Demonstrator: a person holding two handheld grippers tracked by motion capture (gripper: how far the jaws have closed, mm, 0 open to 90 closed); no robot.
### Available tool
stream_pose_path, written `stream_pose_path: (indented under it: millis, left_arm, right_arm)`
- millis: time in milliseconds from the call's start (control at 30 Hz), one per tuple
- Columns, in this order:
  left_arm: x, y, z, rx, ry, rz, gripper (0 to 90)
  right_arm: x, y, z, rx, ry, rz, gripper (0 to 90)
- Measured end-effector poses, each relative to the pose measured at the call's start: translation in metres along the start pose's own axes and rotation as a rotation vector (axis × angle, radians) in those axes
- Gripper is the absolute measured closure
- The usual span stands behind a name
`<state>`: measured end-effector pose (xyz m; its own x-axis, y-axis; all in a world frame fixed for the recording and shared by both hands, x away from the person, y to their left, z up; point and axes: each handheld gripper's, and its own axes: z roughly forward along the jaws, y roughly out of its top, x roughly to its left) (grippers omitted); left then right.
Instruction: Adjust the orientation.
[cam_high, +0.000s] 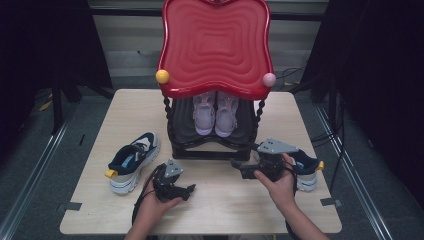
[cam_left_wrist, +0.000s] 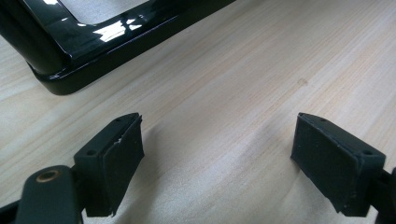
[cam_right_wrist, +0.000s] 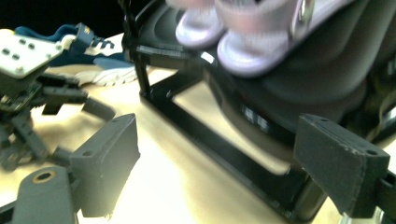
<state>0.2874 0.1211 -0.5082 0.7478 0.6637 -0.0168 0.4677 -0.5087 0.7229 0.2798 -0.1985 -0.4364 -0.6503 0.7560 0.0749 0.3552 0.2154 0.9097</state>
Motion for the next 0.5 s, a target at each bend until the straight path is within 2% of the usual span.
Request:
stream_pose_path:
  millis: [100,300,500]
  left_arm:
    - [0.0,0.0,0.0,-0.001,-0.003,0.0,16.0]
    - [0.0,0.0,0.0,-0.001,-0.003,-0.001,16.0]
    - [0.0,0.0,0.0,-0.002,-0.003,-0.002,16.0]
  right_arm:
    - [-0.004,-0.011,-0.005,0.023,0.017,0.009,13.5]
    - [-0.008,-0.029,-0.01,0.082,0.034,-0.008,13.5]
    - [-0.01,-0.048,-0.012,0.142,0.072,-0.025,13.5]
